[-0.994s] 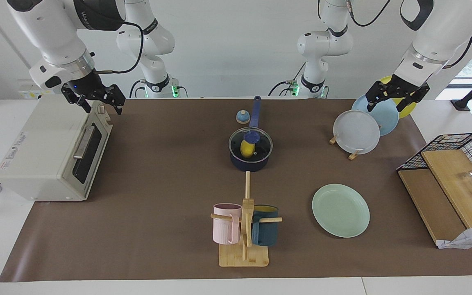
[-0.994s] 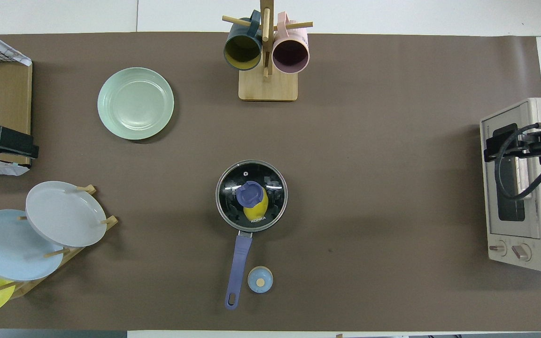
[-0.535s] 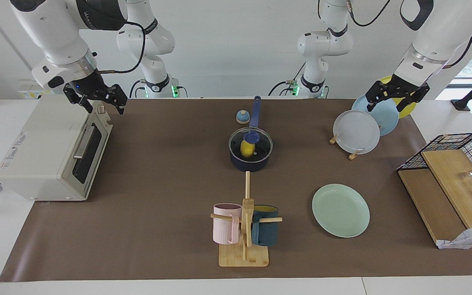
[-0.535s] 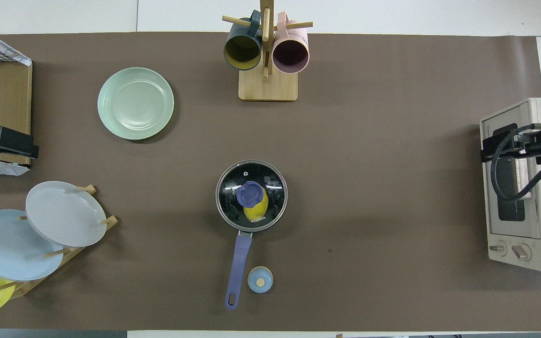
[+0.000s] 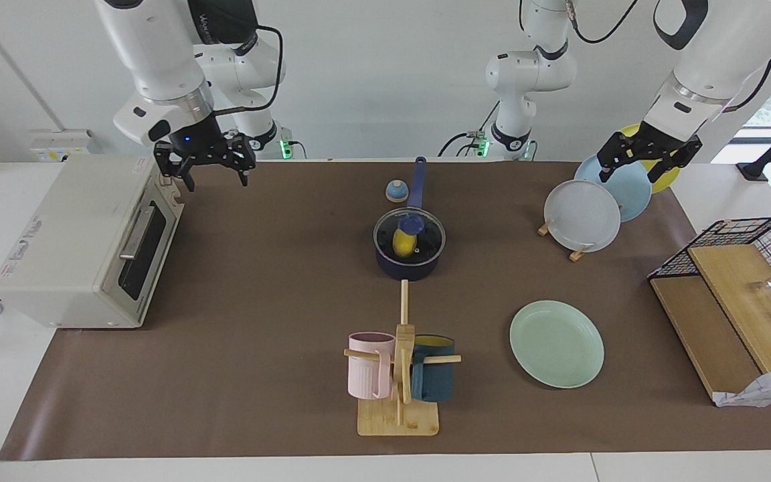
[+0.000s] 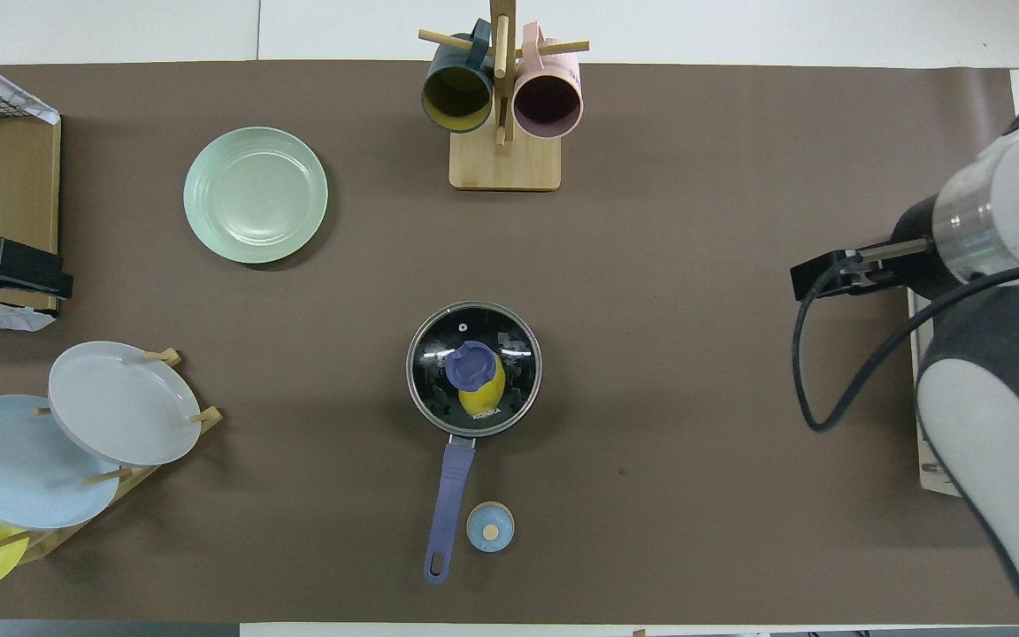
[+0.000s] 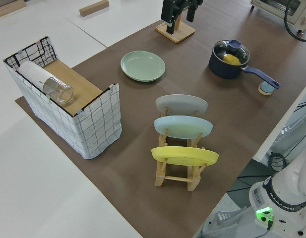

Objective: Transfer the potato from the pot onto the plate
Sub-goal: 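Reach the right gripper over the saucepan toward the glass lid knob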

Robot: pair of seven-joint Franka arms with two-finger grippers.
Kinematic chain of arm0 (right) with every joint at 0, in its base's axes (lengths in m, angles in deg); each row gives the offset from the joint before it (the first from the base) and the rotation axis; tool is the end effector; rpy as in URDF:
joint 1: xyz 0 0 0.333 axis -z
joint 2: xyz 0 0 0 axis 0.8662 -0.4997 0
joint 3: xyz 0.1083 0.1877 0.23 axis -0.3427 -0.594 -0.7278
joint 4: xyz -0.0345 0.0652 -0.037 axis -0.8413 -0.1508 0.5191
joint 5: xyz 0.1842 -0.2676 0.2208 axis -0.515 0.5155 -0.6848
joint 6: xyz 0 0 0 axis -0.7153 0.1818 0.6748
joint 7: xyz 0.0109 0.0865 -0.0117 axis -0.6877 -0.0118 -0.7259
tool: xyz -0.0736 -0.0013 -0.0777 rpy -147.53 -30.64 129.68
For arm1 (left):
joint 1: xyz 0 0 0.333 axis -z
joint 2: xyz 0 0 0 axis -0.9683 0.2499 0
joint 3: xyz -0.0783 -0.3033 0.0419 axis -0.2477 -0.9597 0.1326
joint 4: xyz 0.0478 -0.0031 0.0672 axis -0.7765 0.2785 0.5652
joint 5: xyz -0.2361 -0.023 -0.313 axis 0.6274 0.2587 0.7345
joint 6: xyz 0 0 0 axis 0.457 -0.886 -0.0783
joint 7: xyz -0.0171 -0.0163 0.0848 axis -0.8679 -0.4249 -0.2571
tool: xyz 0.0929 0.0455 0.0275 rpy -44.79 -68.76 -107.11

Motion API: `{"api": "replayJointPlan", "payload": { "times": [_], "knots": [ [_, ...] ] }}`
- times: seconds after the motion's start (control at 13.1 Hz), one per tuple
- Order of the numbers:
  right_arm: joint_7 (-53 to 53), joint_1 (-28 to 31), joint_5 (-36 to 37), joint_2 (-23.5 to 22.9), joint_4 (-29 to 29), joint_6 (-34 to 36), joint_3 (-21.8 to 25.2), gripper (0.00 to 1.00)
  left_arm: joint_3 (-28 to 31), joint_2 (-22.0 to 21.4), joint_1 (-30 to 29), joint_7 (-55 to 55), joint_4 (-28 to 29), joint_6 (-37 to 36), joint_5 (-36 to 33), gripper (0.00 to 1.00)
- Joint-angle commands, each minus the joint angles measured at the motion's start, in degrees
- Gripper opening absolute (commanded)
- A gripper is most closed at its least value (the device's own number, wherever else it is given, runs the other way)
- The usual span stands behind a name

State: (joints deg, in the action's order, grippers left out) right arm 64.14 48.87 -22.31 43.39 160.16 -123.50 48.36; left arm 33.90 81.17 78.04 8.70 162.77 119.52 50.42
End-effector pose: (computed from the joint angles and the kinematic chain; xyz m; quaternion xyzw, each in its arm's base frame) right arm 0.5432 0.1153 0.6124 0.9982 0.0598 -0.0043 0.0014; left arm 0.5414 -0.0333 0.6267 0.9987 -0.0468 -0.0209 0.0053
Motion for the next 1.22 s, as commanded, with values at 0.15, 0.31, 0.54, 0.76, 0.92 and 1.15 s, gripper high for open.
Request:
{"api": "replayJointPlan", "payload": {
  "times": [0.15, 0.31, 0.54, 0.76, 0.92, 1.15],
  "knots": [
    [13.91, -11.15, -2.36, -14.74, -18.12, 3.57, -0.39, 1.0, 0.25, -0.81, 0.3, 0.03, 0.19, -0.7, -1.27, 1.0],
    [22.33, -16.16, -2.36, -18.53, -20.08, 0.86, -0.48, 1.0, 0.25, -0.81, 0.3, 0.03, 0.27, -0.7, -1.27, 1.0],
    [30.0, -23.2, -1.14, -20.74, -17.55, -7.31, -0.39, 1.0, 0.25, -0.81, 0.3, 0.03, 0.28, -0.7, -1.27, 1.0],
    [32.12, -27.95, 0.27, -19.96, -9.82, -12.24, -0.39, 1.0, 0.25, -0.81, 0.3, 0.03, 0.19, -0.7, -1.27, 1.0],
    [32.74, -28.66, 0.54, -16.98, -2.11, -18.28, -0.39, 1.0, 0.25, -0.81, 0.3, 0.03, 0.19, -0.7, -1.27, 1.0],
    [32.74, -28.93, 2.38, -13.63, 7.07, -25.44, -0.48, 1.0, 0.25, -0.81, 0.3, 0.03, 0.28, -0.7, -1.27, 1.0]
  ]
}}
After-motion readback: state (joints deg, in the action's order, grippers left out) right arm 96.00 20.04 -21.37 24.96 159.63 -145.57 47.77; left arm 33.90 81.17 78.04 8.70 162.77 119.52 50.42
